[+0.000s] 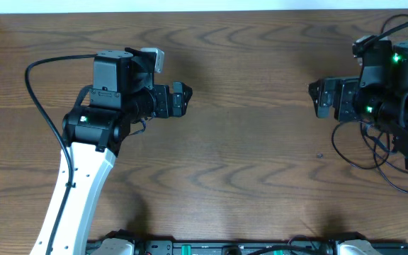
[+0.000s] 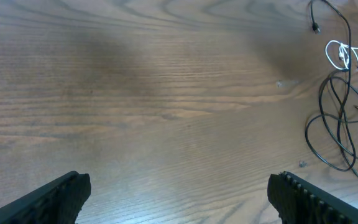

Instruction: Untangle cables

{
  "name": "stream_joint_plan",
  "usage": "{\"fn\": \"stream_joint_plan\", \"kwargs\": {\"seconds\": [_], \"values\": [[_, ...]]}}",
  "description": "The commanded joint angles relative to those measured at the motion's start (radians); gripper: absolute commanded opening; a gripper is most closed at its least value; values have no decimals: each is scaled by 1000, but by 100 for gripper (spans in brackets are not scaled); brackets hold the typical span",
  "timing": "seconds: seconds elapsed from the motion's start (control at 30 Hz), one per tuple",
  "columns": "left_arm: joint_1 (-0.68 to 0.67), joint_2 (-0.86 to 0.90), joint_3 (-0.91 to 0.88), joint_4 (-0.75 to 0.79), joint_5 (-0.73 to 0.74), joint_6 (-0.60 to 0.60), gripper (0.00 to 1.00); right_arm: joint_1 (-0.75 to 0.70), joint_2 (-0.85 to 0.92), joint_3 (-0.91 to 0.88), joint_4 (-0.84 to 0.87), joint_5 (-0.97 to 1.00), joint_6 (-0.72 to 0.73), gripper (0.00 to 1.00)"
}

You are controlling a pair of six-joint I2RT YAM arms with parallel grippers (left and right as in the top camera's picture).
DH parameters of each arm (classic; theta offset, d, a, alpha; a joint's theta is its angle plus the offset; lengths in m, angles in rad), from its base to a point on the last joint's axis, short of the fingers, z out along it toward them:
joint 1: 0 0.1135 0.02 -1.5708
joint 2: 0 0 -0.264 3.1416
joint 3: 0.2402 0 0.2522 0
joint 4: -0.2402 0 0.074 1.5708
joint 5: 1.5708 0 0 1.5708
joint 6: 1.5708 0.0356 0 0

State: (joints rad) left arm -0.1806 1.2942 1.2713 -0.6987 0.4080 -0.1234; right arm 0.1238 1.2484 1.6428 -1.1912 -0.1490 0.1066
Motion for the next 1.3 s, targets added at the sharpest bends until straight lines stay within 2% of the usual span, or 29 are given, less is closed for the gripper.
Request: {"fn": "stream_joint_plan", "kwargs": {"seconds": [0.0, 0.07, 0.17, 0.27, 0.43, 0.67, 0.77, 0.9, 1.1, 1.27], "values": [[0, -1, 8, 0, -13, 10, 97, 8, 0, 10, 1, 24, 1, 99], [0, -1, 8, 0, -13, 10, 97, 8, 7, -5, 48, 24, 1, 99], [0, -1, 8, 0, -13, 10, 97, 8, -37, -149, 282, 45, -37, 99], [0, -1, 8, 0, -13, 10, 97, 8, -138, -373, 525, 46, -116, 99], [0, -1, 8, 0, -13, 10, 97, -14, -386, -739, 813, 47, -211, 99], [0, -1, 8, 0, -13, 10, 97, -47, -826, -1254, 1112, 46, -220, 99], [0, -1, 8, 0, -13, 10, 97, -63, -999, -1416, 1159, 46, -220, 99], [0, -1, 8, 0, -13, 10, 97, -64, -1118, -1526, 1158, 48, -220, 99], [0, -1, 8, 0, -13, 10, 97, -64, -1215, -1638, 1140, 55, -220, 99], [0, -1, 8, 0, -13, 10, 97, -64, -1243, -1637, 1121, 68, -209, 99]]}}
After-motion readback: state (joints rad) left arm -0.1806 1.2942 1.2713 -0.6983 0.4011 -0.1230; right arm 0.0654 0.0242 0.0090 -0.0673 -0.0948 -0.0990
